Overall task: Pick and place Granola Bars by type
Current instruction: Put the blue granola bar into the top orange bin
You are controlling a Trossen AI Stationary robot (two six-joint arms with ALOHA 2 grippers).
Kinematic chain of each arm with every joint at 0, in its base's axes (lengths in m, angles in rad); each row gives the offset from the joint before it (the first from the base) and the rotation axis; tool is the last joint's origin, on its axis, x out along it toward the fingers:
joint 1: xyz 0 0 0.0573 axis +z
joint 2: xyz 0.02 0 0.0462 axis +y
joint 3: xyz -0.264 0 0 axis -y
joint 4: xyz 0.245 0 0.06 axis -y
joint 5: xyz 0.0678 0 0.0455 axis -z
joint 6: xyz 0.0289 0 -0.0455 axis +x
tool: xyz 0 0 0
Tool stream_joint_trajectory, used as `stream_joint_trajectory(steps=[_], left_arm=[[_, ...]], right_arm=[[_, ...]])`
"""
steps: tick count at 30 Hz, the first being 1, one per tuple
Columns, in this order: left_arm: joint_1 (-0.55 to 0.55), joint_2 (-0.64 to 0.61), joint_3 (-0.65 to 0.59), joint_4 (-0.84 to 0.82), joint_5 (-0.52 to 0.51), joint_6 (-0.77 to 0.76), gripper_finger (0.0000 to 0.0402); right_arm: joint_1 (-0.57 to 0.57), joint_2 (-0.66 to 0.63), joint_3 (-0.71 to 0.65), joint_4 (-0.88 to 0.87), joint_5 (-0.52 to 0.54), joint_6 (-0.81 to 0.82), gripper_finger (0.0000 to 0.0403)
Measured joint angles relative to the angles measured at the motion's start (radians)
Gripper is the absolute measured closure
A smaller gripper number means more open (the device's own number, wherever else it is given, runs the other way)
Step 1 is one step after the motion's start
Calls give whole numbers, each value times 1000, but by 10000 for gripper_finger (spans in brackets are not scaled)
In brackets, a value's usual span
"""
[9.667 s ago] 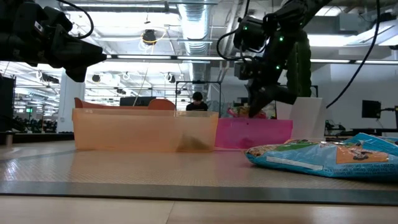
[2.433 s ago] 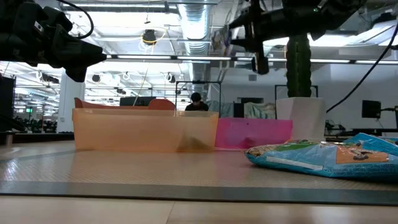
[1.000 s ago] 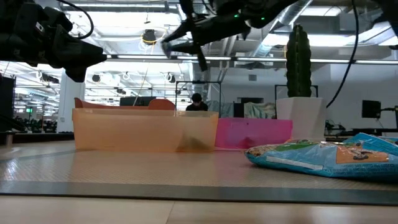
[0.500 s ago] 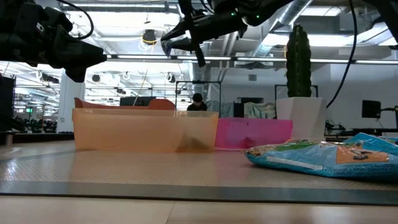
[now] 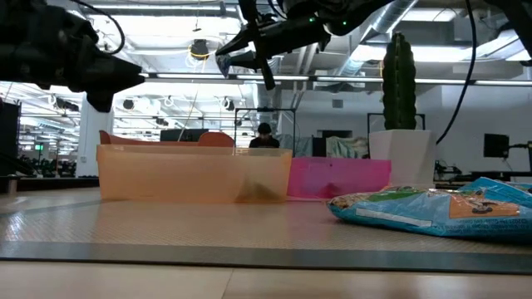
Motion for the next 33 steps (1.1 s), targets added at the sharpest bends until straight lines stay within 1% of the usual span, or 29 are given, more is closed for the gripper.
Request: stream_joint_trajectory(steps=[2, 6, 11, 12, 15, 16, 21, 23, 26, 29, 33], left_arm=[[0, 0, 0, 8, -1, -170, 301], [0, 0, -2, 48, 6, -642, 301], [0, 0, -2, 32, -119, -930, 301], [0, 0, -1, 28, -140, -962, 301], [0, 0, 0, 38, -241, -992, 301], [2, 0, 0, 44, -252, -990, 301], [1, 9, -1, 147, -229, -962, 301], [0, 34, 0, 194, -209, -908, 301], [0, 97, 0, 293, -209, -859, 301], [1, 190, 1, 389, -211, -821, 301], [1, 350, 74, 408, -179, -761, 292]], right_arm=[[0, 0, 0, 0, 0, 0, 332], [0, 0, 0, 0, -1, 0, 332], [2, 0, 0, 13, -16, 1, 332], [2, 0, 0, 15, -16, 1, 332], [2, 0, 0, 16, -16, 1, 332], [2, 0, 0, 15, -16, 1, 332], [2, 0, 0, 16, -16, 1, 332], [4, 0, 0, 16, -16, 2, 332], [10, 0, 0, 16, -17, 2, 332], [21, 0, 0, 27, -19, 17, 332], [38, -1, 0, 42, -20, 36, 332]])
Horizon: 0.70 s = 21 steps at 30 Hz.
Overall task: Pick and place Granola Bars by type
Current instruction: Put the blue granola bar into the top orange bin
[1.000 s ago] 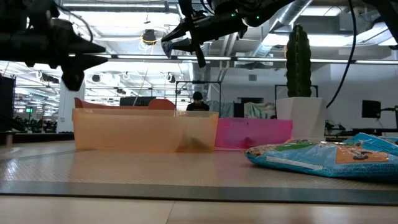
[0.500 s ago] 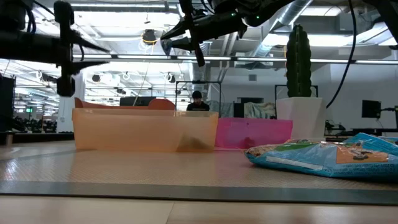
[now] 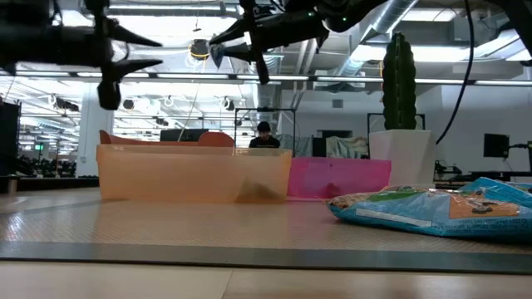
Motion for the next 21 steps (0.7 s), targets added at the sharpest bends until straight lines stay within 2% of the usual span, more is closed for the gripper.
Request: stream_joint_trajectory(steps=[7, 13, 21], left_arm=[[50, 244, 151, 2, 13, 129, 232], [120, 367, 205, 0, 94, 112, 180], [156, 488, 275, 107, 174, 171, 159]], right_arm=[[19, 0, 0, 0, 0, 0, 332], [23, 0, 0, 16, 0, 0, 332], [23, 0, 0, 38, 0, 0, 332]])
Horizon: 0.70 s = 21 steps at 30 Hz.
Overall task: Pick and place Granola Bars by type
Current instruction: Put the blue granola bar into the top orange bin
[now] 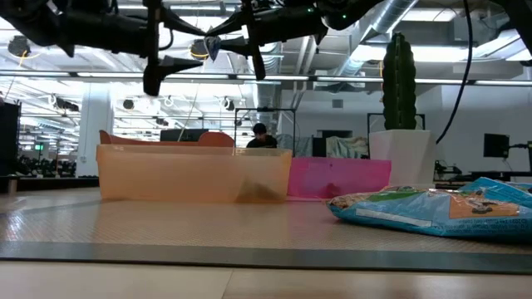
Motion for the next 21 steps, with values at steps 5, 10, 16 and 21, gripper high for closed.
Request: stream_joint_trajectory(steps=[5, 10, 16, 21], left_arm=[[8, 38, 34, 7, 30, 27, 159], [9, 81, 61, 10, 37, 47, 159], [9, 133, 92, 15, 38, 57, 159], [9, 156, 102, 14, 27, 61, 162]], right_arm=[[0, 0, 0, 3, 0, 0, 332], [0, 0, 0, 11, 0, 0, 332], [7, 0, 0, 11, 0, 0, 332], [13, 0, 0, 12, 0, 0, 332]])
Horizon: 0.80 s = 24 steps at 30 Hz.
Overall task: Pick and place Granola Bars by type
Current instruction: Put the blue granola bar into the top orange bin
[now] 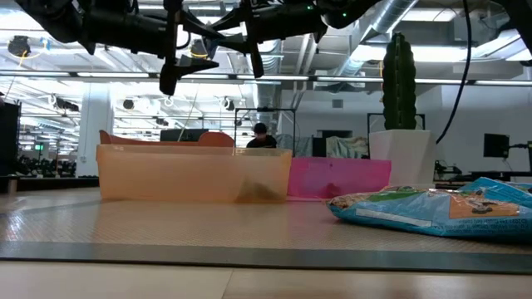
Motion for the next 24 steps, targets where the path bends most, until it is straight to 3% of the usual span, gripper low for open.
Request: stream_joint_trajectory(steps=[4, 16, 24], left_arm=[[0, 0, 0, -2, -18, 9, 192], [23, -1, 0, -4, -52, 37, 347], [97, -1, 0, -24, -51, 36, 354]], right_arm=[[0, 0, 0, 0, 0, 0, 332], [-5, 0, 0, 0, 8, -8, 332], [-39, 0, 0, -28, 32, -72, 320]])
